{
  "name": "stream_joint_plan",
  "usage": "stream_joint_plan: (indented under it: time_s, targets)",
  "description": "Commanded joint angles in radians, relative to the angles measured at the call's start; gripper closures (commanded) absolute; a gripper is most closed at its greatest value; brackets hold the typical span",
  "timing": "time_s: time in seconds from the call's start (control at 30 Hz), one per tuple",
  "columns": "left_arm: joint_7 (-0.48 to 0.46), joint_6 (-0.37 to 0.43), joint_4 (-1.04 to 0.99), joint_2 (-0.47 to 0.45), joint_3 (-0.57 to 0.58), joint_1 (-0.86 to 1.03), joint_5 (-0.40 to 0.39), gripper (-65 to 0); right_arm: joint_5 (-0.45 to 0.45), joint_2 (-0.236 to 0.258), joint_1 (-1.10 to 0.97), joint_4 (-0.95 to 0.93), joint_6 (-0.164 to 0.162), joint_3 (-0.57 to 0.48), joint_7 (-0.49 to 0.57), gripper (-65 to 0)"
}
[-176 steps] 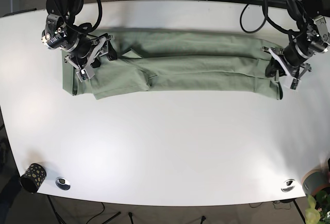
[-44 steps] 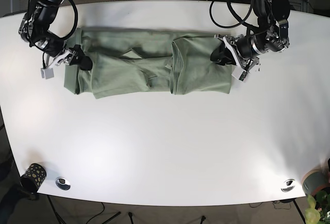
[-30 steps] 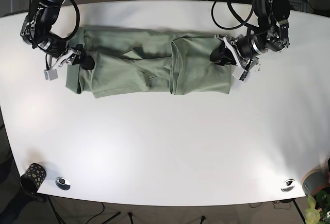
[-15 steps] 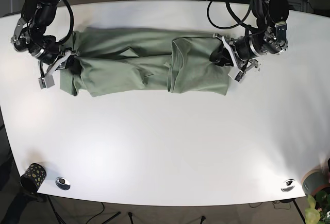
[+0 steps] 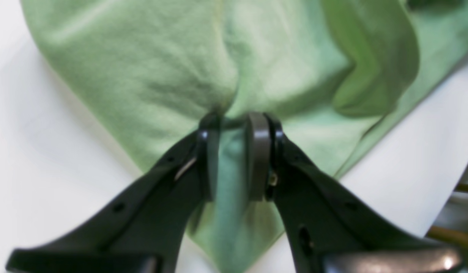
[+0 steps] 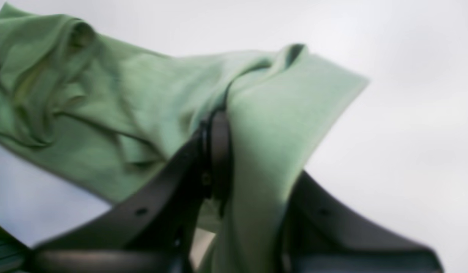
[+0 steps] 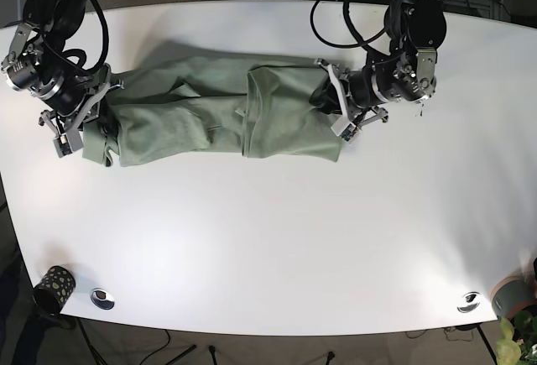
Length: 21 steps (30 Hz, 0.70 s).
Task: Fold the T-shirt properly
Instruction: 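Push both strip ends inward toward each other with both grippers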
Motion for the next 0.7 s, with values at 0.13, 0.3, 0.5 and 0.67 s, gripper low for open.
stream_joint_plan:
  time_s: [0.13,0.3,0.5,0.67]
  targets:
    - [0.02,0.025,-0.075,0.062,0.062,-0.062,0.014,-11.2,0.018,-0.015,-0.006,0.073,0.001,0.005,-0.019,0.0]
    - [-0.003,0.025,-0.155,0.123,0.068,-0.084,0.014,-11.2,0.018,-0.073,-0.009,0.099,0.001,0.004,-0.035,0.0]
    - [-0.051,0.025,-0.206,0.143,0.14,-0.101,0.014,-11.2,0.017,-0.144,0.014,0.097,0.001,-0.062,-0.064,0.0]
    - [-0.052,0.025,-0.212,0.146,0.185,-0.101,0.014,-11.2,0.012,-0.21,0.024,0.096,0.001,-0.12,-0.064,0.0]
